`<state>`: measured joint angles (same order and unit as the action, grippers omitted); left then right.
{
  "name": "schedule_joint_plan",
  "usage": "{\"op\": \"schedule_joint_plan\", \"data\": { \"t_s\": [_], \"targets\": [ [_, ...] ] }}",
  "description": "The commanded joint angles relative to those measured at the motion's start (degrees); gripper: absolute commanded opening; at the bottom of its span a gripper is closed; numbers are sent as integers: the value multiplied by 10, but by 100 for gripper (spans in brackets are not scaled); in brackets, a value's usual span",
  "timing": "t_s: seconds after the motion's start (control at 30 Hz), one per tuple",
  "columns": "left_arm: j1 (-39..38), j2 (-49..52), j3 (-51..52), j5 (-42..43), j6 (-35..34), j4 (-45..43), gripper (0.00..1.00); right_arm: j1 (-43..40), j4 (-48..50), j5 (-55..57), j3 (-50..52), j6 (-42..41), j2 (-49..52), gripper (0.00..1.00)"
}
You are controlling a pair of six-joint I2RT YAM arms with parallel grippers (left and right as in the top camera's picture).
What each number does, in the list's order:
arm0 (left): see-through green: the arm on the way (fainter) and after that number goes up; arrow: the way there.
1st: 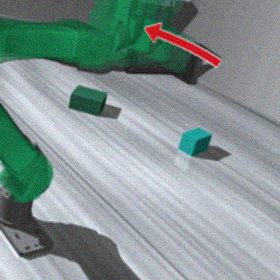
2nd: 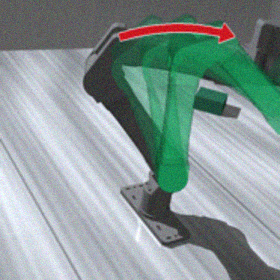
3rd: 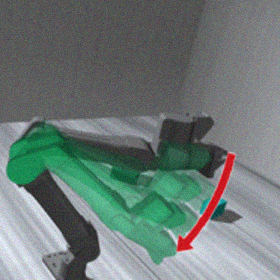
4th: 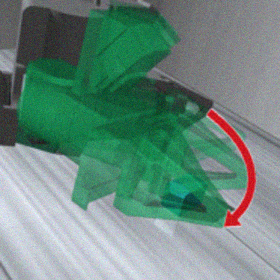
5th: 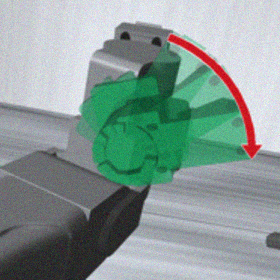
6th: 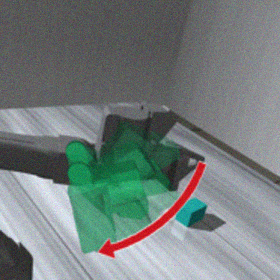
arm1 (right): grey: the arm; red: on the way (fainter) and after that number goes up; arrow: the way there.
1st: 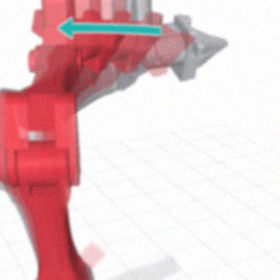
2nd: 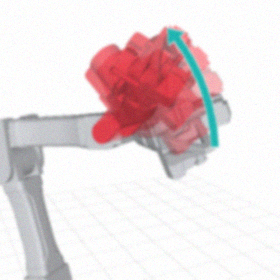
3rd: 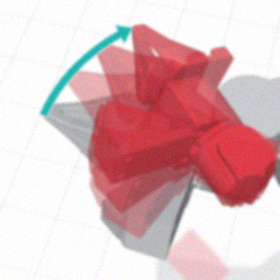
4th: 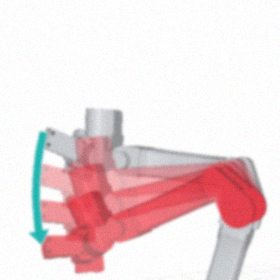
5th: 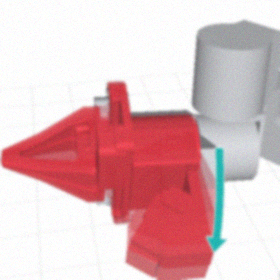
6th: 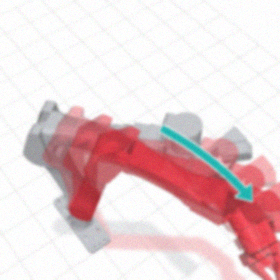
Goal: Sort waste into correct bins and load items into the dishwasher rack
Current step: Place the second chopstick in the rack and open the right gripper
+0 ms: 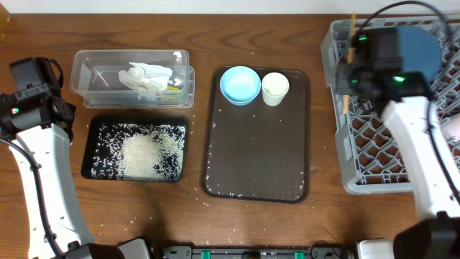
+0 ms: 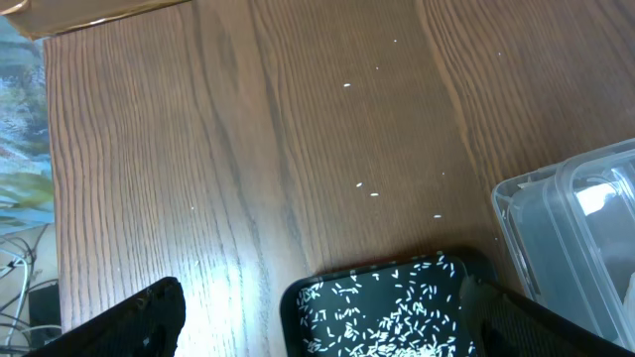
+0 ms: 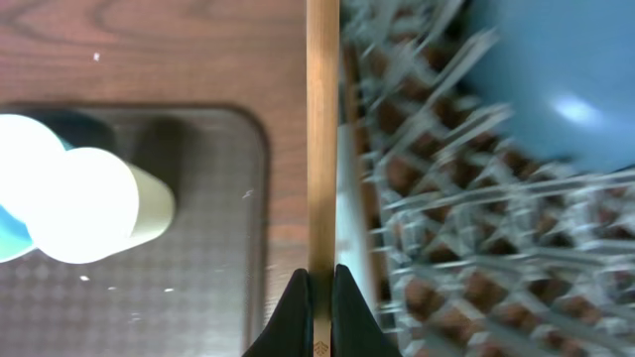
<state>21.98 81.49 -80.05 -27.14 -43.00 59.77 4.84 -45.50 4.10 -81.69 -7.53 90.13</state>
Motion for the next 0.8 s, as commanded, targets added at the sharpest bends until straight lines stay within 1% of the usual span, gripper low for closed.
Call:
{"op": "schedule_joint_plan", "data": {
  "t_s": [0.0, 0.17, 0.37, 0.4, 0.43, 0.5, 0.53, 0.6, 0.63, 0.73, 0.77],
  "targets": [
    [2, 2, -2, -3, 8, 2, 91, -35, -3, -28, 3, 83, 11, 1],
    [2, 2, -2, -3, 8, 2, 91, -76, 3, -60, 4, 85, 44, 1],
    [2, 2, -2, -3, 8, 2, 91, -84, 11, -71, 4, 85, 94, 1],
    [2, 2, -2, -3, 8, 2, 91, -84, 11, -71, 4, 85, 99, 3],
    [2, 2, -2, -3, 8, 2, 91, -84, 10, -72, 4, 85, 104, 6],
    [2, 2, -2, -3, 8, 2, 91, -84, 7, -72, 4, 84, 108, 17],
    [2, 2, -2, -3, 8, 2, 91, -84, 5, -74, 4, 84, 108, 26],
    [2, 2, -2, -3, 8, 2, 91, -83, 0, -76, 3, 81, 105, 41],
    [2, 2, -2, -3, 8, 2, 91, -82, -3, -76, 3, 75, 103, 44],
    [2, 2, -2, -3, 8, 2, 91, -81, -17, -97, 2, 72, 89, 63],
    [2, 2, -2, -3, 8, 2, 91, -82, -20, -107, 2, 71, 83, 65]
  ]
}}
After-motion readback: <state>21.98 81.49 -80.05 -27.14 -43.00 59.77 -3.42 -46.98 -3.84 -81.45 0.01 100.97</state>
